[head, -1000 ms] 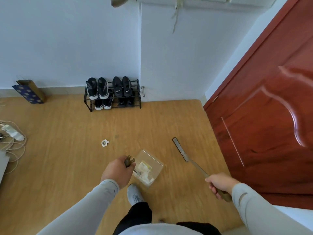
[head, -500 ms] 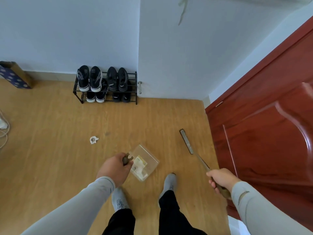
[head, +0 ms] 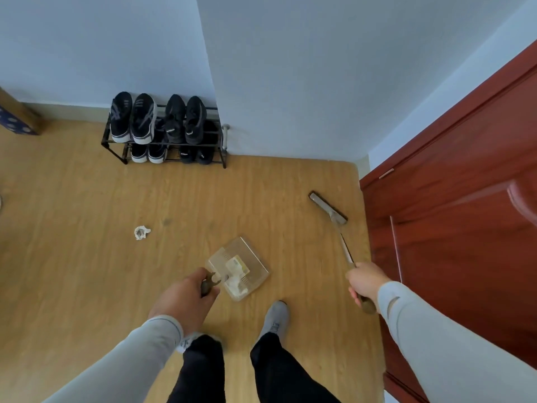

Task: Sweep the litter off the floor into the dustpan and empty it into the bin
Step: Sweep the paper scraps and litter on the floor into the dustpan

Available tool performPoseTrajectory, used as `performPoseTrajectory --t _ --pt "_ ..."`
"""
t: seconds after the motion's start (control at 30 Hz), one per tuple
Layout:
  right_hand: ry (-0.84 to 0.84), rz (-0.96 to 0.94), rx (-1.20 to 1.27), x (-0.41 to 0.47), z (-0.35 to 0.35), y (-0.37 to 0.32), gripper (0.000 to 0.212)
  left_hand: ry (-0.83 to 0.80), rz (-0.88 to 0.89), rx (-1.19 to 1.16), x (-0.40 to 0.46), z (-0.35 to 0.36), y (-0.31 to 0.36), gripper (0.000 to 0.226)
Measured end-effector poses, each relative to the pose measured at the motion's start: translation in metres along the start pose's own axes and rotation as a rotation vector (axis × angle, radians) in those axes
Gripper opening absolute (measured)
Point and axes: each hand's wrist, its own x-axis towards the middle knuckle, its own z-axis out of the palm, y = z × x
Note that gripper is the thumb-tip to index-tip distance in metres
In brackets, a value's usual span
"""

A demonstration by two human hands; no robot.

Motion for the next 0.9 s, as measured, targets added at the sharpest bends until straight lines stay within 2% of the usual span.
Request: performPoseTrajectory --t 0.07,0.2,0.3,0.37,0.43,0.5,0.57,0.7,0.83,0.9 --pt "-0.033 -0.02 -0.056 0.007 0.025 0.012 0.022 -0.002 -0.003 0.049 0.002 0.01 0.001 0.02" --pt "-0.103 -0.053 -0.064 -0.015 0.078 0.045 0.039 0.013 -0.001 0.06 0.005 0.014 0.005 0.017" --pt "-0.192 -0.172 -0.129 -0.049 0.088 0.067 0.038 0.02 -0.005 0.084 0.011 0.012 0.007 0.018" --pt "-0.279 -0.245 -0.191 -0.069 0.078 0.073 0.039 0.026 -0.011 0.094 0.012 0.011 0.008 0.019" --pt "-0.356 -0.217 -0.188 -0.082 0.049 0.069 0.041 0.033 -0.016 0.104 0.011 0.009 0.008 0.019" --pt "-0.374 -0.117 -0.042 -0.084 0.008 0.066 0.05 0.035 -0.012 0.116 0.01 0.008 0.008 0.021" --pt "-0.404 -0.034 0.106 -0.088 -0.033 0.061 0.05 0.033 -0.005 0.119 0.011 0.006 0.007 0.022" --pt "-0.328 -0.064 0.176 -0.094 -0.064 0.054 0.047 0.035 0.001 0.085 0.016 0.003 0.002 0.025" --pt "-0.142 -0.164 0.08 -0.068 -0.052 0.029 0.047 0.049 0.008 0.088 0.019 0.004 0.0 0.025" --pt "-0.09 -0.189 -0.004 -0.042 -0.04 0.009 0.037 0.054 0.009 0.096 0.021 0.005 0.001 0.026"
